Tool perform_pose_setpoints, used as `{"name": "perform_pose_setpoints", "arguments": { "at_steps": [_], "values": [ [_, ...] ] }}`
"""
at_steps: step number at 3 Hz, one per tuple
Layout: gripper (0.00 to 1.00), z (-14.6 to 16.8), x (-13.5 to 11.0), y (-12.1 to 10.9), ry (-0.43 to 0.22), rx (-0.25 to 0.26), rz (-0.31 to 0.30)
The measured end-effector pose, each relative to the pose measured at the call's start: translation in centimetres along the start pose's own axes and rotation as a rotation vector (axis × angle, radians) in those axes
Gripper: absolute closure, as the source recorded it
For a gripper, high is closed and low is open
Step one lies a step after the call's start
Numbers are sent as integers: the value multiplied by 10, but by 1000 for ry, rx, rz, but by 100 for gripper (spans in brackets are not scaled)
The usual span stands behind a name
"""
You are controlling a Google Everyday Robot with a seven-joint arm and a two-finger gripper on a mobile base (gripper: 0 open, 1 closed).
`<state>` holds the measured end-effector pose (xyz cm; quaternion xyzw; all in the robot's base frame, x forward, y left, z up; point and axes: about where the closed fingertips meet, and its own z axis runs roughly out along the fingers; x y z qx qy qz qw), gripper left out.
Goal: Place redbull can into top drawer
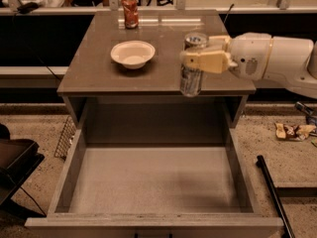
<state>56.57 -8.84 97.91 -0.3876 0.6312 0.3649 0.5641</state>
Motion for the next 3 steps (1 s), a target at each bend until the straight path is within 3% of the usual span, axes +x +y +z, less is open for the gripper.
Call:
{"name": "perform_pose_setpoints", "arguments": {
  "at_steps": [1, 3],
  "values": [
    [100, 2, 6, 9, 12, -31, 6],
    [100, 16, 15, 11, 10, -22, -8]
  ]
}}
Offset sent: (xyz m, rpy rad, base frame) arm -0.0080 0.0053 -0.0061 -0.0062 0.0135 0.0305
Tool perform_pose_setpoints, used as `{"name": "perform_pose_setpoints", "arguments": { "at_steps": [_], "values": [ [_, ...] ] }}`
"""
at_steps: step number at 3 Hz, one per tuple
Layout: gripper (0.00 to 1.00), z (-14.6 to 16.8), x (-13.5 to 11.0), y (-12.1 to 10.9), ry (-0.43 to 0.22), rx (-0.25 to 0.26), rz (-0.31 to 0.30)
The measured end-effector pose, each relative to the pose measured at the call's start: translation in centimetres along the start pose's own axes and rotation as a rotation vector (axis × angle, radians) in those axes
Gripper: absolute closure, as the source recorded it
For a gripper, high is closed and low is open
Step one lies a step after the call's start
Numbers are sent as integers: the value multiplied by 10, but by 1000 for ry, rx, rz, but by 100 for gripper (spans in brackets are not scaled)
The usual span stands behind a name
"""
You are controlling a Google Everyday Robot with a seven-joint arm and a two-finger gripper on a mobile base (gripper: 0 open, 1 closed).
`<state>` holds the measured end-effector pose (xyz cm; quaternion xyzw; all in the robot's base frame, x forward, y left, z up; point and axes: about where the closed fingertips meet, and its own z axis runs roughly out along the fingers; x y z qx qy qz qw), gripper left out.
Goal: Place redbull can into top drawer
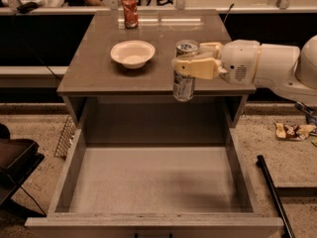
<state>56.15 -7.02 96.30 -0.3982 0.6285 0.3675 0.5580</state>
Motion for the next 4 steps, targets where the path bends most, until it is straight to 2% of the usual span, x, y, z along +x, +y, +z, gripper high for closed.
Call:
{"name": "perform_pose_setpoints", "arguments": {
  "at_steps": [1, 2, 3, 4],
  "values": [
    [100, 41, 51, 23, -66, -36, -21],
    [100, 76, 92, 55, -79, -127, -51],
    [100, 111, 132, 81, -56, -201, -57],
    [100, 138, 170, 103, -30, -233, -39]
  ]
}}
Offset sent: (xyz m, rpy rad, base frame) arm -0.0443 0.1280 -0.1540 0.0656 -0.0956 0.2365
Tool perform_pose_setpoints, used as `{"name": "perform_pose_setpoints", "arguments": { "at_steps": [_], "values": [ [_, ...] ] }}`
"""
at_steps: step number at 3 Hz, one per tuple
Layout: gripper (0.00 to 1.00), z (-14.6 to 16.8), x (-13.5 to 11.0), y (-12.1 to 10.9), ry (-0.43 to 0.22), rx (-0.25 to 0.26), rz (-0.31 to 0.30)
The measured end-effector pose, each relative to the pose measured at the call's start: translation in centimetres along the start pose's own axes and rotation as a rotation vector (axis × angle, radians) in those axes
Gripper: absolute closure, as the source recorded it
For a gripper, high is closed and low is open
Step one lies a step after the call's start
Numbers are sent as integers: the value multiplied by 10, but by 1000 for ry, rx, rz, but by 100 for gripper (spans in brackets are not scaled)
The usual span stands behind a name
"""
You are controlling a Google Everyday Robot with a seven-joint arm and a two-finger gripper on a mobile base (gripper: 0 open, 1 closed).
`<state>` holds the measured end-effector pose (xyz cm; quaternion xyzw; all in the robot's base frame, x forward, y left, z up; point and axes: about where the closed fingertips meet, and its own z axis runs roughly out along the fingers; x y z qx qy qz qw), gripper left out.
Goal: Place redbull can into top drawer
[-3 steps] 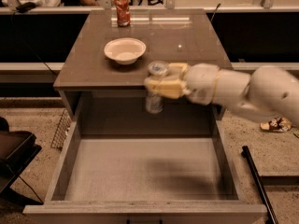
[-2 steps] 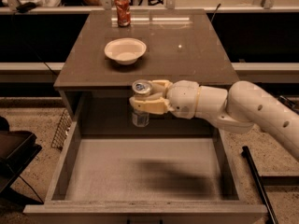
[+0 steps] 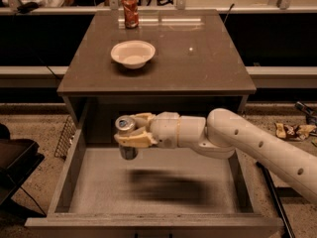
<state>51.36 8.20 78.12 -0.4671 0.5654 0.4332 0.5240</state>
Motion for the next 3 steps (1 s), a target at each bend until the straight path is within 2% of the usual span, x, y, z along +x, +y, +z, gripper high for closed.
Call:
{"name": "perform_pose_setpoints", "arguments": {
  "at_steps": [2, 3],
  "values": [
    [100, 33, 69, 21, -41, 57, 73],
    [100, 38, 85, 26, -17, 61, 65]
  ]
}}
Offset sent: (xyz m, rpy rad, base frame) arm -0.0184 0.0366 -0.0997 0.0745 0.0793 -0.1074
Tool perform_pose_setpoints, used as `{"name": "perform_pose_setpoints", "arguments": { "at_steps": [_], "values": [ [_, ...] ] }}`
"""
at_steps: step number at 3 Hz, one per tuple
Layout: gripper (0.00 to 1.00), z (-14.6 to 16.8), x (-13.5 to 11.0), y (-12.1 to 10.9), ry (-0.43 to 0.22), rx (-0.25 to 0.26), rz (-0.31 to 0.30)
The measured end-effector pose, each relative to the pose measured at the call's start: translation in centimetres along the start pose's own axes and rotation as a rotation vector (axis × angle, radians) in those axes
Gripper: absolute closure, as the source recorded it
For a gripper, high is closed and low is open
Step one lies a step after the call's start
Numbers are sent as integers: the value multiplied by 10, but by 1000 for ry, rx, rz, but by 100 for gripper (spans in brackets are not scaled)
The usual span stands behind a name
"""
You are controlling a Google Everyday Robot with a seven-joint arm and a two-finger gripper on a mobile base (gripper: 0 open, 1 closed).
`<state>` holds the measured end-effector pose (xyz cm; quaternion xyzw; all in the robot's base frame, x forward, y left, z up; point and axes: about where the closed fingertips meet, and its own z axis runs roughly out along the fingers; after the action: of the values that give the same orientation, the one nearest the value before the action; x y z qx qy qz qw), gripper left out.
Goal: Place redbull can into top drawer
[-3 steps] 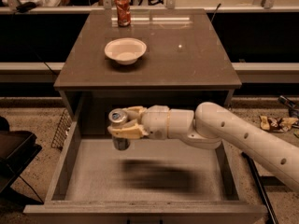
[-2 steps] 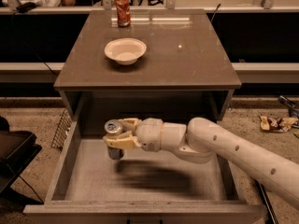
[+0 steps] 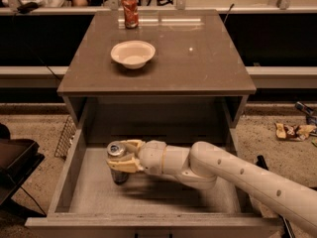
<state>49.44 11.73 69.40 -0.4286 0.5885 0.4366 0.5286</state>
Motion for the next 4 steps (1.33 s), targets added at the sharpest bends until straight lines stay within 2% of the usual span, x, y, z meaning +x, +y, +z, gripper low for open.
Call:
{"name": "perform_pose_setpoints", "arguments": {
  "at_steps": [1, 2, 3, 4],
  "values": [
    [100, 4, 13, 2, 33, -4, -1],
    [82, 5, 12, 3, 31, -7, -1],
    [59, 6, 12, 4, 31, -10, -1],
    [28, 8, 11, 6, 30, -14, -2]
  ]
}}
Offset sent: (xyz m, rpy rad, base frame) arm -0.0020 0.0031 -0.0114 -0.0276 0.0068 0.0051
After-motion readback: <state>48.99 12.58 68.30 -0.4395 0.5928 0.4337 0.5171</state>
